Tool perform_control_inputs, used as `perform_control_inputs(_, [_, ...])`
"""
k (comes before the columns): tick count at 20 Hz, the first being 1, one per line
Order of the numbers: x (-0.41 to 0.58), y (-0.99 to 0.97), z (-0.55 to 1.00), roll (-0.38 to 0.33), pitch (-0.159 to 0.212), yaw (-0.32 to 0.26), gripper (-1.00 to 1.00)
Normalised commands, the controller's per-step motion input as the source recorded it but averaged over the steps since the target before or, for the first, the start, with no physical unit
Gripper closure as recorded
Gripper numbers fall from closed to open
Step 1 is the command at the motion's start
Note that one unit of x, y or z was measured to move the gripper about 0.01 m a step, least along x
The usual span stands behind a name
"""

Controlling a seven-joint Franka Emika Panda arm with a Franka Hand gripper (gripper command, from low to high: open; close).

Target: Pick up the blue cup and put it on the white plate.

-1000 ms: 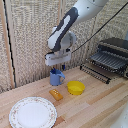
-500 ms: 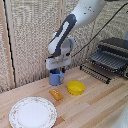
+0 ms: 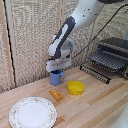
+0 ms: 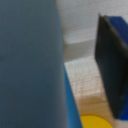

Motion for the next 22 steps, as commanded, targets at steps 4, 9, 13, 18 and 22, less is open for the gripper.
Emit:
perform_control_inputs(4, [-0.058, 0.06, 0.13, 0.003, 0.007, -0.011, 1.00])
perform_control_inputs(9, [-0.039, 0.01, 0.67, 0.050, 0.081, -0.001, 1.00])
perform_control_inputs(13, [0.009, 0.03, 0.91, 0.059, 0.092, 0.000, 1.00])
perform_control_inputs(18, [0.001, 0.13, 0.83, 0.070, 0.116, 0.001, 1.00])
perform_control_inputs(22, [-0.093, 0.47, 0.70, 0.072, 0.125, 0.010, 1.00])
